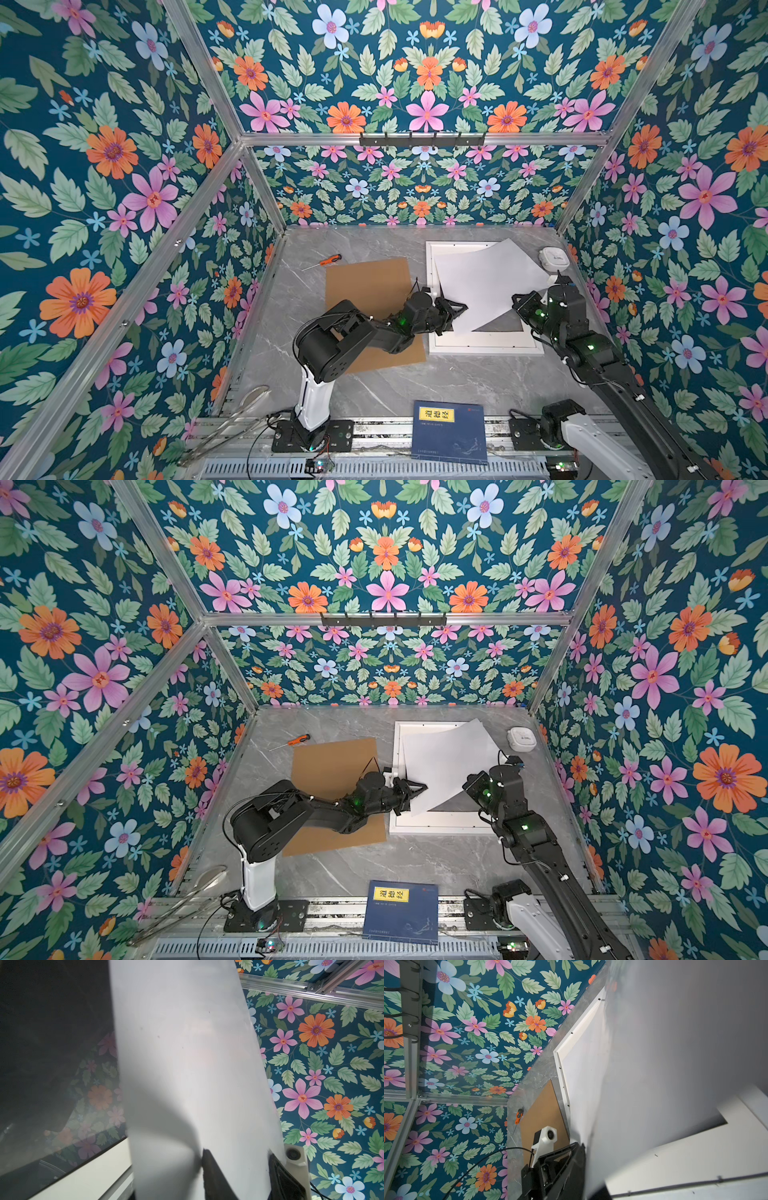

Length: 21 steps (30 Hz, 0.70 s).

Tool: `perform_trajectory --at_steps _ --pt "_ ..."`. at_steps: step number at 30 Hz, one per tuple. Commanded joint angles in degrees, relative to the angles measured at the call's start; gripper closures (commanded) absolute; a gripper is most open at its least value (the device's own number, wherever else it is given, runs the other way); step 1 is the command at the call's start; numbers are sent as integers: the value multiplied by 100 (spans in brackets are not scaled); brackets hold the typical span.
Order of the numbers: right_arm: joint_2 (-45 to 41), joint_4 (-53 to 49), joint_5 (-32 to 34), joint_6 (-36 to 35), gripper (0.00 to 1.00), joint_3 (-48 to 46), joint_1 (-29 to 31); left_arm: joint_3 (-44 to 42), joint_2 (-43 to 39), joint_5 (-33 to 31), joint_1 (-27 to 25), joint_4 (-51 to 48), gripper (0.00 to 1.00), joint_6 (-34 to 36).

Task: Put the photo into the frame

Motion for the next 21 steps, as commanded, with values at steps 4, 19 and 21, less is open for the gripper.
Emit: perform_trajectory --at_steps 4,19,21 --pt "-159 -450 -381 -36 100 -147 7 -50 -138 131 55 -443 82 544" --pt "-536 -445 -715 -306 100 -1004 7 719 -367 231 209 -2847 98 2401" --pt "-647 -296 -731 -329 100 -1157 7 820 -332 259 247 -2989 99 2561"
